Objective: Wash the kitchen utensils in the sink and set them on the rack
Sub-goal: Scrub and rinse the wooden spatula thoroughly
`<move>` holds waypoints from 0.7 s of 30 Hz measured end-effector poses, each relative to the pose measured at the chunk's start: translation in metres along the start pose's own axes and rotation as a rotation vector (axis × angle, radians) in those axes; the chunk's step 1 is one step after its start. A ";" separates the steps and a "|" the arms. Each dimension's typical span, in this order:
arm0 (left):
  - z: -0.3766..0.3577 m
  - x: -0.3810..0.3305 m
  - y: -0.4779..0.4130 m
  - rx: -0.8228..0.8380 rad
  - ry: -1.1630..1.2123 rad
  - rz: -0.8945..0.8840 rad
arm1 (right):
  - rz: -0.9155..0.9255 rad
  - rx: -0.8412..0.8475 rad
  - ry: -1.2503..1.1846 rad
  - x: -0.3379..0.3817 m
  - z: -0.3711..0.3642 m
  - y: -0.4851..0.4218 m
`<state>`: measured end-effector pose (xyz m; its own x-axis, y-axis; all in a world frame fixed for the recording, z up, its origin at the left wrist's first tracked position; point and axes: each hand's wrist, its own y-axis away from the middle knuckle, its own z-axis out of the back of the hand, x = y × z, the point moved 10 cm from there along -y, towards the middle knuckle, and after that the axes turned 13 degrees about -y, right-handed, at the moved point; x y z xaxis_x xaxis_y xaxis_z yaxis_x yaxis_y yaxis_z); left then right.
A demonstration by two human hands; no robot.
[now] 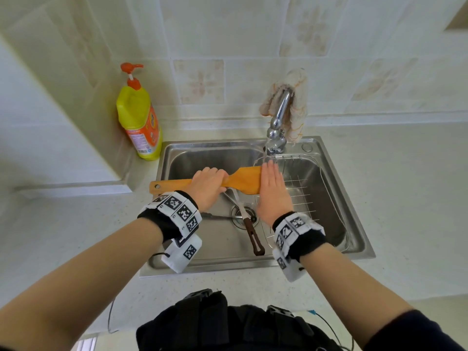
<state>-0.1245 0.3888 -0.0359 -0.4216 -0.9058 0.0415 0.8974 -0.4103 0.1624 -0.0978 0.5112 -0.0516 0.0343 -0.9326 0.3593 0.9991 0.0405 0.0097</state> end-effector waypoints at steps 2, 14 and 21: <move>-0.005 -0.002 0.004 0.018 -0.038 -0.017 | 0.169 0.064 0.041 0.040 -0.022 0.013; 0.001 -0.024 -0.010 -0.035 0.017 -0.079 | 0.188 0.075 0.017 0.032 -0.010 0.003; -0.007 -0.035 -0.018 0.038 0.128 -0.072 | 0.120 0.056 0.097 0.009 -0.006 0.019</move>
<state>-0.1254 0.4268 -0.0470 -0.4622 -0.8815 -0.0969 0.8590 -0.4722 0.1981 -0.0782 0.5008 -0.0541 0.1580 -0.9501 0.2691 0.9850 0.1709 0.0253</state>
